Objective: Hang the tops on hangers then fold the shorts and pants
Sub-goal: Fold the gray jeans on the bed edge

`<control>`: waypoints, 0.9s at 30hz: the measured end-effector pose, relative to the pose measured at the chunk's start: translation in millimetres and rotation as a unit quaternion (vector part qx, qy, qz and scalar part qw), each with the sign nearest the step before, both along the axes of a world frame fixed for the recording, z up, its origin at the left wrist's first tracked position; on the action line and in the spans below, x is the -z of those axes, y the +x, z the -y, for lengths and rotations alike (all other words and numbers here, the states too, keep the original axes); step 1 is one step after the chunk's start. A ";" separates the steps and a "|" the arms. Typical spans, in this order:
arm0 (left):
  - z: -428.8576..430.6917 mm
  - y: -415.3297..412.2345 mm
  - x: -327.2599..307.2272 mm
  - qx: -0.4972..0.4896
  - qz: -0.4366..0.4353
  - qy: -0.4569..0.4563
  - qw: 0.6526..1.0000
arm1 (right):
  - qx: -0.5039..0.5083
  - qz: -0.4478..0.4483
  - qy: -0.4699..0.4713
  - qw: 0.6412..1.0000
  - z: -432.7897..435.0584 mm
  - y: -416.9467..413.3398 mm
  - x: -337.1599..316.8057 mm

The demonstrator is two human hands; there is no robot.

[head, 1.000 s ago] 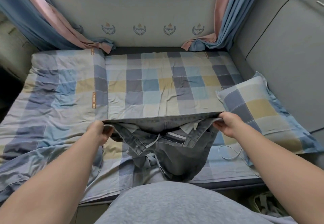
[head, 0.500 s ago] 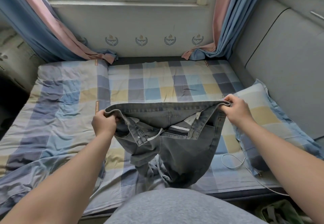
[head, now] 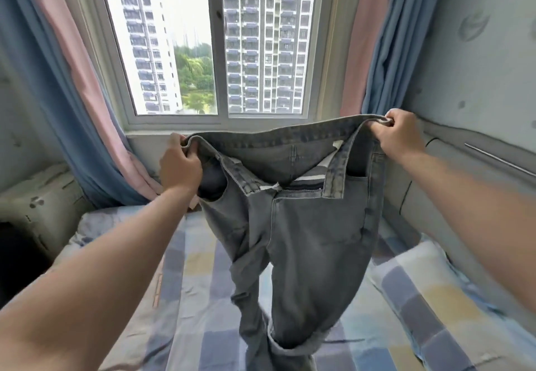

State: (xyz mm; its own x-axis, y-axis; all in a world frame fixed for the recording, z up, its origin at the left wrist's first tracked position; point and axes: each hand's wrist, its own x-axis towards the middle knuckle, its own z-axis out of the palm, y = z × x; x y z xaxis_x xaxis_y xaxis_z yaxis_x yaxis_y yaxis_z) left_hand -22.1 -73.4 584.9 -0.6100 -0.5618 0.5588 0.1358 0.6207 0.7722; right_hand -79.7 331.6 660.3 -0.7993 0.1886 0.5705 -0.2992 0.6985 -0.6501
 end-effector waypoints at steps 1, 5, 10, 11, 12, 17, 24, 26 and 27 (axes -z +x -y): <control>-0.6 -4.8 -22.0 0.011 -0.020 -0.006 1.000 | 0.007 -0.016 0.001 1.000 1.9 -3.8 -24.8; -5.2 -20.9 -114.6 0.023 -0.109 -0.032 0.993 | 0.028 -0.072 0.026 0.997 14.4 -10.2 -109.5; -5.5 -26.0 -208.5 0.009 -0.149 -0.056 0.987 | 0.064 -0.111 0.047 0.991 28.4 -4.0 -179.3; -2.6 -25.2 -222.7 0.002 -0.149 -0.056 0.987 | 0.071 -0.115 0.047 0.990 28.8 -2.9 -190.5; 0.6 -23.5 -235.6 -0.009 -0.147 -0.056 0.987 | 0.076 -0.115 0.046 0.989 28.5 -1.9 -200.9; 18.1 -14.3 -279.6 -0.057 -0.136 -0.057 0.987 | 0.088 -0.124 0.054 0.987 28.3 2.2 -241.7; 26.1 -8.9 -313.5 -0.071 -0.098 -0.049 0.991 | 0.089 -0.055 0.035 0.994 42.4 5.9 -273.9; 24.3 -9.3 -321.9 -0.069 -0.045 0.005 0.997 | 0.085 -0.002 -0.021 0.996 50.0 7.7 -277.6; 22.8 -10.2 -326.2 -0.054 -0.006 0.042 0.998 | 0.066 0.030 -0.065 0.995 54.3 8.9 -278.4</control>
State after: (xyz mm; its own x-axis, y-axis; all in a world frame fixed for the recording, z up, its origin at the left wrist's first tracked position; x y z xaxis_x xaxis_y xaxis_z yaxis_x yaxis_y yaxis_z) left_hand -32.3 -96.2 911.2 -0.5372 -0.6691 0.5136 0.0809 0.5652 0.8210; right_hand -70.8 277.2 938.7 -0.7949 0.3633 0.4860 -0.1675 0.6384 -0.7512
